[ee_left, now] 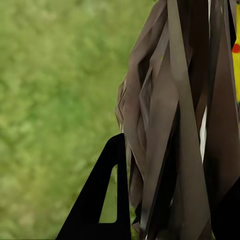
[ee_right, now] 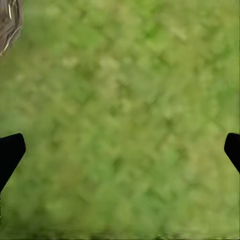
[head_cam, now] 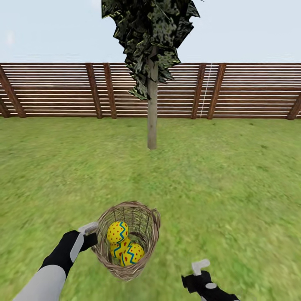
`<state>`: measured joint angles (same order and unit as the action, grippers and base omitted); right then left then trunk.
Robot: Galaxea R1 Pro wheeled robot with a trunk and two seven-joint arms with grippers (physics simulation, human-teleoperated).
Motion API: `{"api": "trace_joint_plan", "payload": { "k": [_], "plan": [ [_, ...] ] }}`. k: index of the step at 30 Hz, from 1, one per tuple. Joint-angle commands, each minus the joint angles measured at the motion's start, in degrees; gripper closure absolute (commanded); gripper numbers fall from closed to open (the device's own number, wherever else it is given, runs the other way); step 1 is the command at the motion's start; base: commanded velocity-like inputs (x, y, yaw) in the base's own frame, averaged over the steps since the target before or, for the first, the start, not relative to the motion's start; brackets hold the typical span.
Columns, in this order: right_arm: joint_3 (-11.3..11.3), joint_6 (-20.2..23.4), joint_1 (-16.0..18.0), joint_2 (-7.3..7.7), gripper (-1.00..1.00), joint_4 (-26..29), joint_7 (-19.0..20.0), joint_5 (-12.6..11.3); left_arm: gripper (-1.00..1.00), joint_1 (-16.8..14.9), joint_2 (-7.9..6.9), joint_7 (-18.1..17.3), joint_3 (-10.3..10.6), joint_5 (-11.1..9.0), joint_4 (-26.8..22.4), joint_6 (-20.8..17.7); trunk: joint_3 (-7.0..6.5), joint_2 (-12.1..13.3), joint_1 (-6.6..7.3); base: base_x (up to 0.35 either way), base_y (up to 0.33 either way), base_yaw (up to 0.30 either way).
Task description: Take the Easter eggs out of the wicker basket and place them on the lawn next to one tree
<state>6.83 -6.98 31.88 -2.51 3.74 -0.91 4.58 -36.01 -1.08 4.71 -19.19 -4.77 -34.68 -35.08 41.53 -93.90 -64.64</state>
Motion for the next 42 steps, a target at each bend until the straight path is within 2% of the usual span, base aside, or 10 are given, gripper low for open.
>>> {"api": "trace_joint_plan", "payload": {
  "k": [1,5,7,15,20,42],
  "plan": [
    [0.11,-1.19,-1.18,0.1,-1.0,-1.31,-0.12,0.4,1.0,-0.03,0.02,0.39,-0.04,-0.94,-0.09,-0.27,-0.15,0.39,0.2,0.265,-0.161,0.0],
    [0.11,-4.69,-5.87,0.18,-1.0,-4.11,-0.14,0.88,1.0,-0.03,0.02,0.39,-0.05,-0.94,-0.07,-0.26,-0.87,2.0,1.08,0.267,-0.158,0.035],
    [0.15,-5.6,-6.52,-0.01,-1.0,-4.17,-0.14,0.87,1.0,-0.03,0.02,0.39,-0.06,-0.94,-0.08,-0.27,-1.23,2.8,1.52,0.27,-0.147,0.261],
    [0.13,-5.89,-6.65,0.21,-1.0,-4.18,-0.1,0.87,1.0,-0.03,-0.06,0.39,-0.06,-1.03,-0.04,-0.52,-2.66,6.01,3.28,0.29,-0.141,0.272],
    [0.12,-6.02,-6.65,0.27,-1.0,-4.18,-0.06,0.83,1.0,-0.03,-0.06,0.39,-0.06,-1.03,-0.04,-0.6,-3.73,8.01,4.38,0.311,-0.144,-0.149],
    [0.13,-6.02,-6.65,0.32,-1.0,-4.18,-0.06,0.79,1.0,-0.03,-0.06,0.39,-0.06,-1.03,-0.04,-0.61,-7.69,16.84,9.21,0.32,-0.089,-0.002]
  ]
}}
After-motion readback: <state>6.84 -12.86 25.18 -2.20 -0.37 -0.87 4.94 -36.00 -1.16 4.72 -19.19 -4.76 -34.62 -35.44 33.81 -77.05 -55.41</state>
